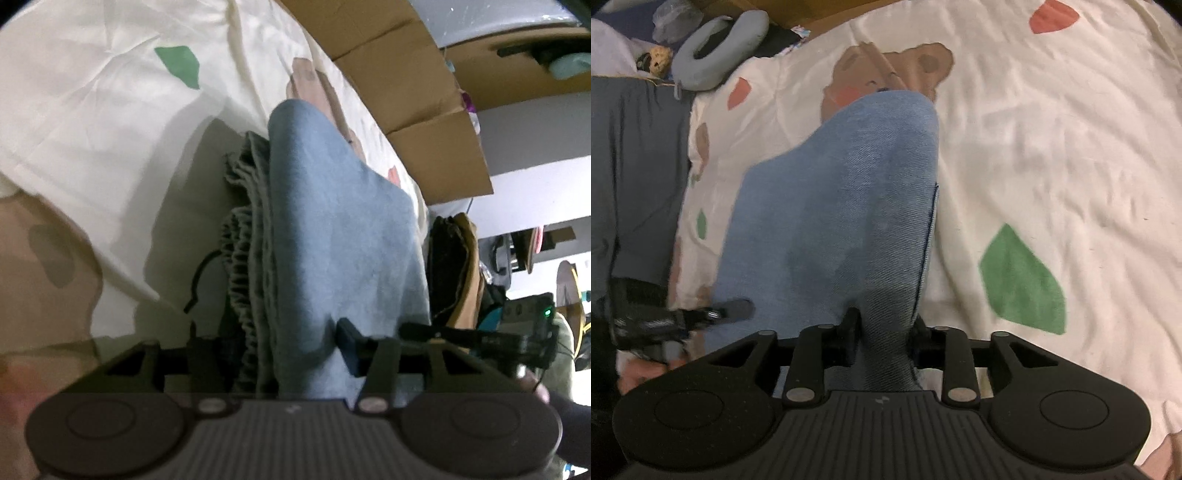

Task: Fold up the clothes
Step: 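Lift the folded jeans stack with both grippers pinching its edges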

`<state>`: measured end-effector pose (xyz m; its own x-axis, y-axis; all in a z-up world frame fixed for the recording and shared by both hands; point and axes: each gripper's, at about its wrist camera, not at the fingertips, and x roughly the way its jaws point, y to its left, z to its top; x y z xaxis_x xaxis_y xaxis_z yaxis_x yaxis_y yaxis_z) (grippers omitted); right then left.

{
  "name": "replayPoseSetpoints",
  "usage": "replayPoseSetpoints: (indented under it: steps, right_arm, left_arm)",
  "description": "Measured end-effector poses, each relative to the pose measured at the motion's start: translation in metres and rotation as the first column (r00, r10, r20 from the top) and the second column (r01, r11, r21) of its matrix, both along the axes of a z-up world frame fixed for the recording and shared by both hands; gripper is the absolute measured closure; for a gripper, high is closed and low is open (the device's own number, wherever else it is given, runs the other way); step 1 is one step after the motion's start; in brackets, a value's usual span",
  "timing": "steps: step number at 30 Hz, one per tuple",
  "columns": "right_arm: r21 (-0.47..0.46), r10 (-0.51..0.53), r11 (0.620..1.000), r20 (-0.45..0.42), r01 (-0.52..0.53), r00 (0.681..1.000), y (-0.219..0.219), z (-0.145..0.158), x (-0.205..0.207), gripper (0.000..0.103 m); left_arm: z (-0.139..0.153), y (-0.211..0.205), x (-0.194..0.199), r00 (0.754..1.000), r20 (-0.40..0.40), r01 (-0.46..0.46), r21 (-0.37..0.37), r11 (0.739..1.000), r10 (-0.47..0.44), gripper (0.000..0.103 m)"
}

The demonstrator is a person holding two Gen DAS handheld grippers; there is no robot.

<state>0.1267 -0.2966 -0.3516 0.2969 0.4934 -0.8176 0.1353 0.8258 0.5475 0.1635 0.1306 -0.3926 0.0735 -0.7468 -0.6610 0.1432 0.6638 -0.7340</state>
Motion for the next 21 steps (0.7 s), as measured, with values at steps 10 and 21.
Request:
replayPoseSetpoints:
  steps: [10,21]
  right_arm:
    - [0.108,-0.023,0.994,0.045,0.018,0.999,-0.027,-0.023,-0.005,0.056]
    - [0.213,-0.049,0.976,0.068,0.034,0.996,-0.034,-0.046,0.008,0.050]
  left_arm:
    - [-0.002,0.001,0.020,1.000,-0.001,0.026,0.038,0.999,-0.026,0.033]
    - [-0.030,-0.011,0.029,0.992,-0.100,0.065,-0.096,0.993,-0.074,0.031]
